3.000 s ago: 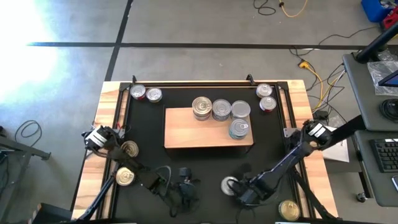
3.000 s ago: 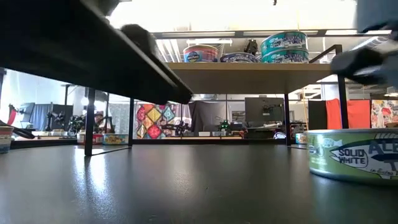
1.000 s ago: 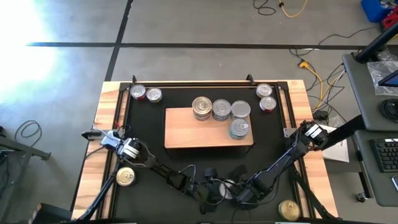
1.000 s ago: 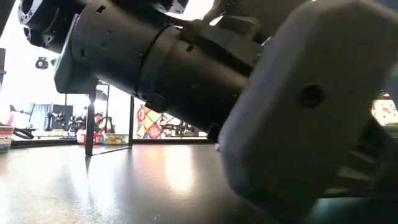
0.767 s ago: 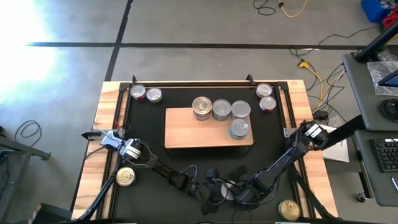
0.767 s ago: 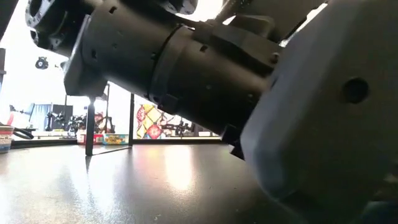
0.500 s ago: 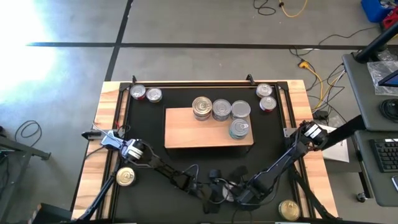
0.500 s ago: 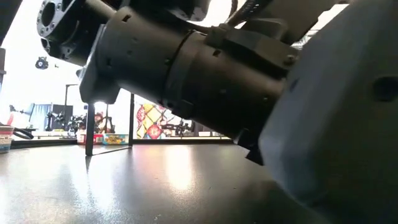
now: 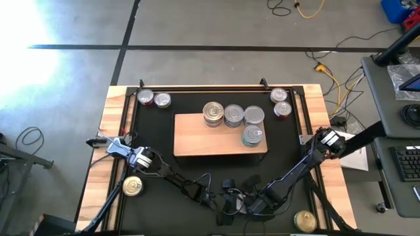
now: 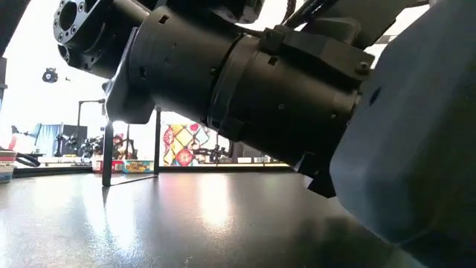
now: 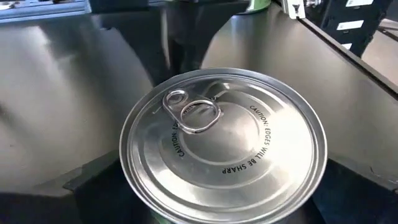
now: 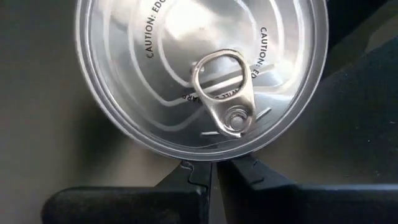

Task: Stack canned seafood by type on shelf
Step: Put the green tuna can on the shelf

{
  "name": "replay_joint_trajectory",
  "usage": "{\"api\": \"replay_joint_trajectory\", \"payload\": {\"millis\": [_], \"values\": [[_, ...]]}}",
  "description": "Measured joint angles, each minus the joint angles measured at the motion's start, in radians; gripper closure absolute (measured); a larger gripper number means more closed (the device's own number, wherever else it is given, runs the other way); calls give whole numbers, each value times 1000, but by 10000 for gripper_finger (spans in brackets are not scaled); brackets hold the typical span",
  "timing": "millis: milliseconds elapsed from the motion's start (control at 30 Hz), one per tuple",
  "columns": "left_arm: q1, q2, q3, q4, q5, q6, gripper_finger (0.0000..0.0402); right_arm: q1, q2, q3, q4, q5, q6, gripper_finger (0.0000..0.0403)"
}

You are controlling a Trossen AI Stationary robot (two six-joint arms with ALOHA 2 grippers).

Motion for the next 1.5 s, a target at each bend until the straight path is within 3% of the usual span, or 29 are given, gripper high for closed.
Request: {"api": "replay_joint_trajectory", "payload": {"millis": [100, 200, 367, 600, 800, 1000, 1167, 1500], "values": [[-3, 0, 19, -24, 0, 9, 9, -4, -1, 2, 6, -1, 3, 390], [-6, -5, 44, -71, 7, 18, 18, -11, -1, 4, 33, 67, 15, 390], [-19, -35, 84, -185, -27, 14, 28, -11, -16, 8, 21, 65, 65, 390], [-44, -141, 65, -393, -83, -50, 30, -6, -45, 81, -179, 20, 74, 390], [-64, -263, -82, -439, -161, -75, 31, -6, -66, 196, -368, 17, 70, 390], [-104, -510, -312, -471, -273, -187, 31, -5, -76, 332, -429, 25, 140, 390], [-143, -755, -447, -486, -335, -255, 30, -5, -72, 468, -418, 143, 176, 390], [-171, -1019, -377, -890, -338, -281, 28, -17, -10, 708, -301, 440, 110, 390]]}}
